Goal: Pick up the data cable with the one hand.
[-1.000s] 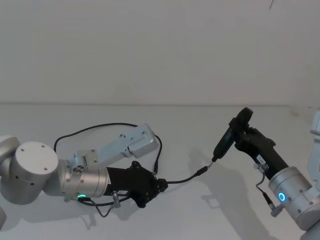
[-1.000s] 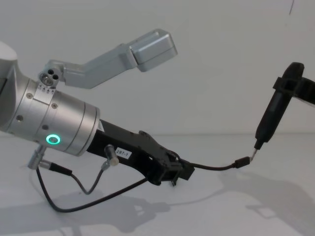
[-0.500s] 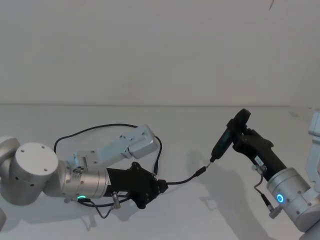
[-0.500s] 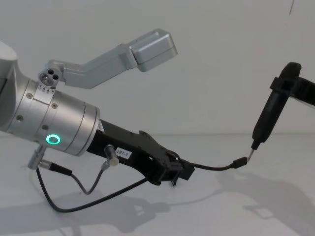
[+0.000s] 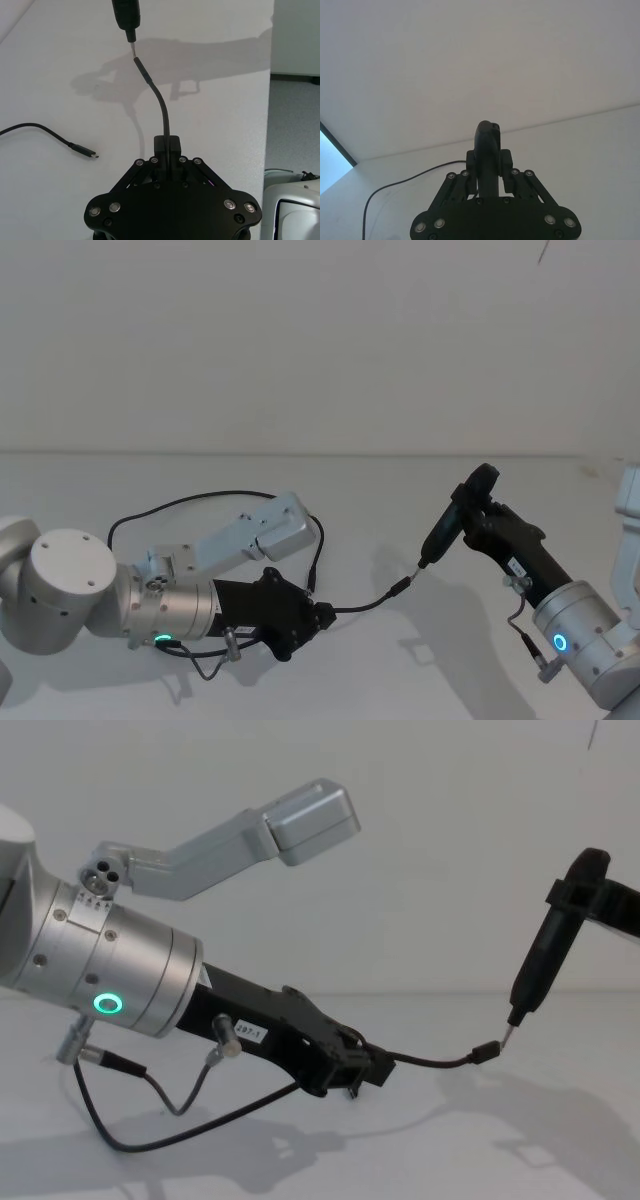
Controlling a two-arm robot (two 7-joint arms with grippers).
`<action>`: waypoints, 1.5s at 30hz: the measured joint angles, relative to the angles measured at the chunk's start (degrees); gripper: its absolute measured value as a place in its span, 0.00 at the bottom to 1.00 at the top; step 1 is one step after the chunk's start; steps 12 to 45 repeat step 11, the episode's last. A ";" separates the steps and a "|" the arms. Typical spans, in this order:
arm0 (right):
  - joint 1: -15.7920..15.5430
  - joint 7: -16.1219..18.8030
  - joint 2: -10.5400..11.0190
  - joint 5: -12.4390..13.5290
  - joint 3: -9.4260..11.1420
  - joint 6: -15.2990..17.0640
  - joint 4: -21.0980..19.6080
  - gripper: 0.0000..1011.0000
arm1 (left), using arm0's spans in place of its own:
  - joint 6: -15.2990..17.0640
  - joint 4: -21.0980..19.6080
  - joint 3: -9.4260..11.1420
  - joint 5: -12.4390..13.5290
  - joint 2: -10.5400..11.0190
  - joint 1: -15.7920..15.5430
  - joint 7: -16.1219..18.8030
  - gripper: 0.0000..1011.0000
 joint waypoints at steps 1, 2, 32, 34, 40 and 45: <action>-0.02 -0.01 0.01 0.01 -0.01 0.01 -0.02 0.28 | 0.00 0.00 0.00 0.00 0.00 0.00 0.00 0.04; -0.02 -0.01 0.01 0.01 -0.01 0.01 -0.02 0.28 | 0.00 0.00 0.00 0.00 0.00 0.00 0.00 0.04; -0.06 -0.04 0.06 0.06 -0.08 0.09 -0.11 0.28 | 0.00 0.00 0.00 0.00 0.00 0.00 0.00 0.04; -0.06 -0.04 0.06 0.06 -0.08 0.09 -0.11 0.28 | 0.00 0.00 0.00 0.00 0.00 0.00 0.00 0.04; -0.06 -0.04 0.06 0.06 -0.08 0.09 -0.11 0.28 | 0.00 0.00 0.00 0.00 0.00 0.00 0.00 0.04; -0.06 -0.04 0.06 0.06 -0.08 0.09 -0.11 0.28 | 0.00 0.00 0.00 0.00 0.00 0.00 0.00 0.04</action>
